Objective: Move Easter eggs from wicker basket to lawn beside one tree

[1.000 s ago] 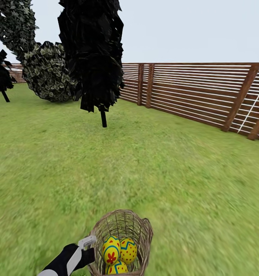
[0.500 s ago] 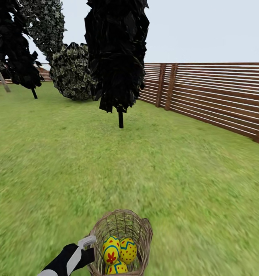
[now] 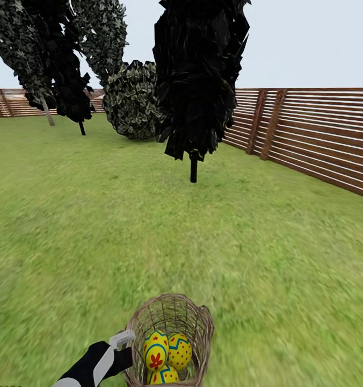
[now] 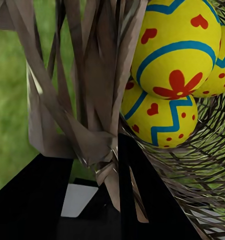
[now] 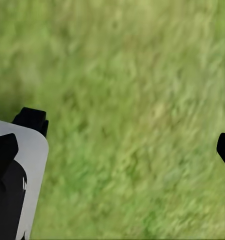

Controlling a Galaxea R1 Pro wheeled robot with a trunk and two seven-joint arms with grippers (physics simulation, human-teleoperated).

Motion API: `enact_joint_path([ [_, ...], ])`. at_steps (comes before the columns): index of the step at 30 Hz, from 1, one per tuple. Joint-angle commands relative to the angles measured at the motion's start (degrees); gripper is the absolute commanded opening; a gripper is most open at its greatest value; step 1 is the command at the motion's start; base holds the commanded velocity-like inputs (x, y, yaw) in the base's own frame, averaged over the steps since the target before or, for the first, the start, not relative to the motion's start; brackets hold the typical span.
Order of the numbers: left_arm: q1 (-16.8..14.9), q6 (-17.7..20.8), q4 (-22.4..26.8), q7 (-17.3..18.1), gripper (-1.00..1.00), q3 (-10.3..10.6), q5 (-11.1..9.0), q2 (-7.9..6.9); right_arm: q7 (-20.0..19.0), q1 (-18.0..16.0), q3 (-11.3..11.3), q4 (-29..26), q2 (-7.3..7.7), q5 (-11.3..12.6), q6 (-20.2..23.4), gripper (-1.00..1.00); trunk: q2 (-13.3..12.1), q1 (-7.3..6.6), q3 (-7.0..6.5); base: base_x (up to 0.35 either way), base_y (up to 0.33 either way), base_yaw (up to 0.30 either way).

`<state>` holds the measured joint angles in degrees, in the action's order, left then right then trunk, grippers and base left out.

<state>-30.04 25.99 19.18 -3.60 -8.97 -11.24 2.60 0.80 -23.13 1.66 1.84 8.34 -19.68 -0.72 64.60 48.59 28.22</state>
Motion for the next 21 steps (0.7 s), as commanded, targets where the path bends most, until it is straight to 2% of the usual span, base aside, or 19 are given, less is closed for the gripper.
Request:
enact_joint_path([
  [1, -0.02, 0.28, 0.14, -0.36, -1.00, -0.17, -0.98, 0.04, 0.08, -0.08, 0.19, 0.16, 0.01, -0.44, -0.08, 1.00, 0.03, 0.03, 0.05, 0.319, 0.000, 0.292],
  [5, -0.02, 0.30, 0.16, -0.41, -1.00, -0.18, -0.98, 0.04, 0.08, 0.66, 0.19, 0.58, 0.03, -0.59, -4.23, 1.00, 0.03, 0.03, 0.05, 0.319, 0.000, 0.292],
  [21, -0.02, 0.31, 0.24, -0.40, -1.00, -0.19, -1.00, 0.04, 0.11, 2.03, 0.19, 0.62, -0.05, -0.62, -4.47, 1.00, 0.03, 0.03, 0.05, 0.316, 0.000, 0.292],
])
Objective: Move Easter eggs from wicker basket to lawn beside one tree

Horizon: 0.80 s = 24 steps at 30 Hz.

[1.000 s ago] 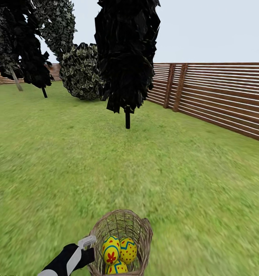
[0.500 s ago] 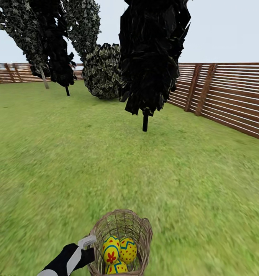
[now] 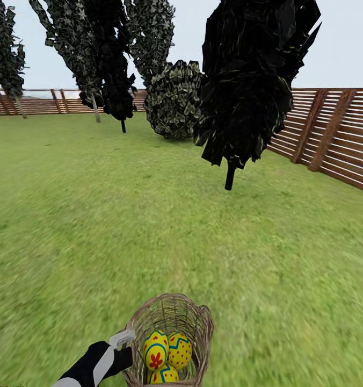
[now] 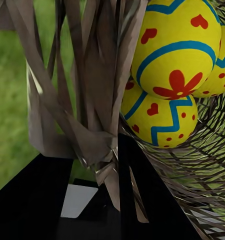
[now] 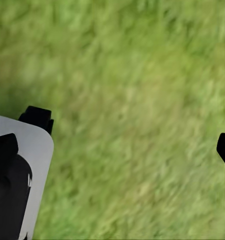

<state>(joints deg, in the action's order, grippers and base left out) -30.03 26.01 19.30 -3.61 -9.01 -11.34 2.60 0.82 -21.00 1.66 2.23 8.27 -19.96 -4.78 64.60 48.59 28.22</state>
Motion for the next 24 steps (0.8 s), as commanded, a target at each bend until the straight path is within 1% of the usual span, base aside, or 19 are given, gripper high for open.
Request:
enact_joint_path([
  [1, -0.02, 0.29, 0.13, -0.40, -1.00, -0.15, -0.90, 0.04, 0.08, -0.07, 0.19, 0.23, -0.06, -0.34, -0.40, 1.00, 0.03, 0.03, 0.05, 0.314, 0.000, 0.297],
  [3, -0.02, 0.27, 0.13, -0.41, -1.00, -0.14, -0.88, 0.04, 0.13, 0.28, 0.19, 0.23, -0.51, -0.34, -0.40, 1.00, 0.03, 0.03, -0.01, 0.278, 0.000, 0.298],
  [6, -0.02, 0.28, 0.13, -0.43, -1.00, -0.16, -0.90, 0.04, 0.14, 0.36, 0.19, 0.23, -0.78, -0.34, -0.40, 1.00, 0.03, 0.03, -0.17, 0.050, 0.000, 0.276],
  [24, -0.02, 0.27, 0.13, -0.42, -1.00, -0.20, -0.90, 0.04, 0.58, 0.78, 0.10, 0.23, -0.89, -0.74, -0.39, 1.00, 0.03, 0.03, -1.45, 0.000, 0.000, 0.223],
])
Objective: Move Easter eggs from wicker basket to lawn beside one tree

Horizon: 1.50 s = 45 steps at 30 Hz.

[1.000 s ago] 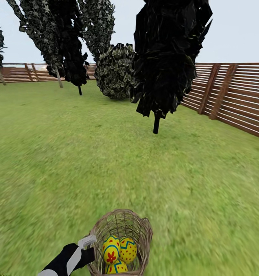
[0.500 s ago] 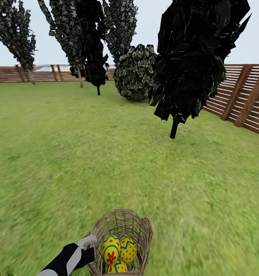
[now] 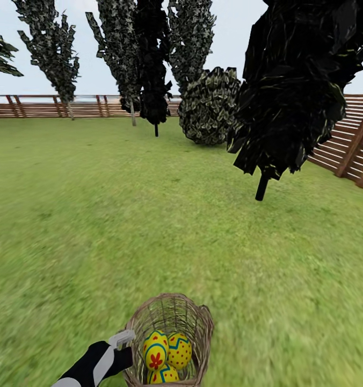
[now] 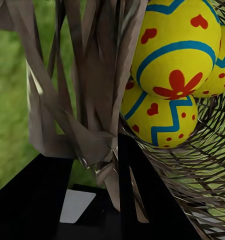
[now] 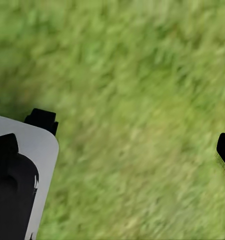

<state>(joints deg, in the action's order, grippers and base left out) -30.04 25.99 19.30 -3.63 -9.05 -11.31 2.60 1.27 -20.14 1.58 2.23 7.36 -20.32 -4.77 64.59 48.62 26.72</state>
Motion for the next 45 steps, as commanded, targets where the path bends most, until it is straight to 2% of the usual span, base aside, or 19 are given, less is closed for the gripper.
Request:
enact_joint_path([
  [1, -0.02, 0.29, 0.12, -0.41, -1.00, -0.16, -0.93, 0.04, 0.01, -0.09, 0.13, 0.13, 0.02, -0.52, -0.26, 1.00, 0.04, 0.00, 0.02, 0.000, 0.000, 0.089],
  [3, -0.02, 0.29, 0.12, -0.41, -1.00, -0.18, -0.91, 0.04, -0.48, -0.09, 0.06, 0.11, -0.01, -0.58, 0.10, 1.00, 0.04, 0.00, -0.01, 0.000, 0.000, 0.082],
  [7, -0.02, 0.29, 0.12, -0.40, -1.00, -0.11, -0.93, 0.04, -0.50, -0.08, -0.08, 0.23, -1.34, -1.31, 0.26, 1.00, 0.04, 0.00, -0.04, 0.000, 0.000, 0.267],
  [9, -0.02, 0.29, 0.12, -0.37, -1.00, -0.16, -0.92, 0.04, -0.54, -0.11, -0.08, 0.29, -1.45, -3.50, 0.28, 1.00, 0.04, 0.00, -0.05, 0.000, 0.000, 0.292],
  [11, -0.02, 0.29, 0.12, -0.39, -1.00, -0.17, -0.97, 0.04, -0.52, -0.10, -0.08, 0.32, -1.47, -4.51, 0.29, 1.00, 0.04, 0.00, -0.05, 0.000, 0.000, 0.292],
  [22, -0.02, 0.29, 0.12, -0.41, -1.00, -0.15, -0.94, 0.04, -0.19, 0.57, -0.16, 0.32, -1.48, -5.09, 0.20, 1.00, 0.04, 0.00, 0.00, 0.038, 0.000, 0.292],
  [25, -0.02, 0.29, 0.06, -0.41, -1.00, -0.10, -0.94, 0.05, -0.02, 0.69, -0.09, 0.32, -2.33, -7.33, 0.20, 1.00, 0.04, 0.00, 0.08, 0.000, 0.000, 0.292],
  [29, -0.02, 0.14, -0.04, -0.41, -1.00, -0.09, -0.93, 0.12, 0.13, 0.71, -0.02, 0.32, -2.70, -7.20, 0.14, 1.00, 0.04, 0.00, 0.19, 0.000, 0.000, 0.292],
  [31, -0.02, -2.27, -0.22, -0.47, -1.00, -0.07, -0.96, 0.13, 0.21, 0.71, 0.00, 0.32, -2.71, -6.80, 0.02, 1.00, 0.04, 0.00, 0.24, 0.000, 0.000, 0.292],
  [33, -0.02, -2.74, -0.31, -0.50, -1.00, -0.05, -0.98, 0.13, 0.22, 0.71, 0.00, 0.32, -2.71, -6.80, 0.00, 1.00, 0.04, 0.00, 0.30, 0.000, 0.000, 0.292],
  [45, -0.02, -2.88, -0.23, -0.50, -1.00, -0.09, -0.95, 0.12, 0.22, 0.93, 0.09, 0.32, -2.64, -6.57, -0.32, 1.00, 0.04, 0.00, 0.64, 0.000, 0.000, 0.292],
])
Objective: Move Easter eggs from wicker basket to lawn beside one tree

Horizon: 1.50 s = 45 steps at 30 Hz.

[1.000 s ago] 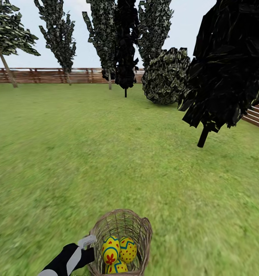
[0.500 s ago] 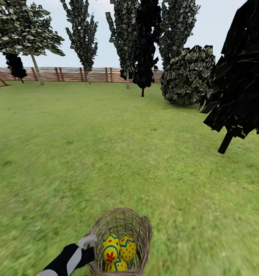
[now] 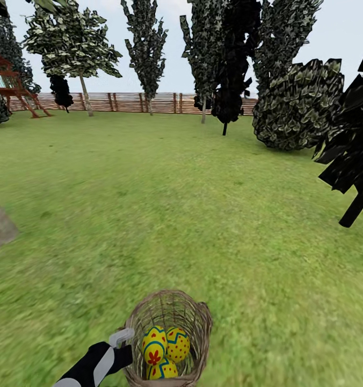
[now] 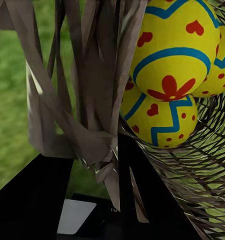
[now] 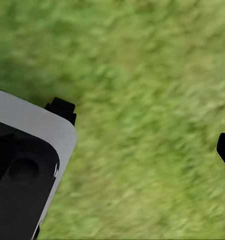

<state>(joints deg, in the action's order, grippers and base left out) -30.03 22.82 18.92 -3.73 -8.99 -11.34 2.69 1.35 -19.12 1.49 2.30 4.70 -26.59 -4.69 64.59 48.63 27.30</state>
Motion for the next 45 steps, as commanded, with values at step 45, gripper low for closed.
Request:
enact_joint_path([
  [45, -0.03, 0.29, 0.24, -0.49, -1.00, -0.15, -0.89, -0.75, 0.06, 0.13, 0.59, -0.53, 0.66, -0.36, -3.73, 1.00, 0.04, 0.00, 1.17, 0.000, 0.000, 0.252],
])
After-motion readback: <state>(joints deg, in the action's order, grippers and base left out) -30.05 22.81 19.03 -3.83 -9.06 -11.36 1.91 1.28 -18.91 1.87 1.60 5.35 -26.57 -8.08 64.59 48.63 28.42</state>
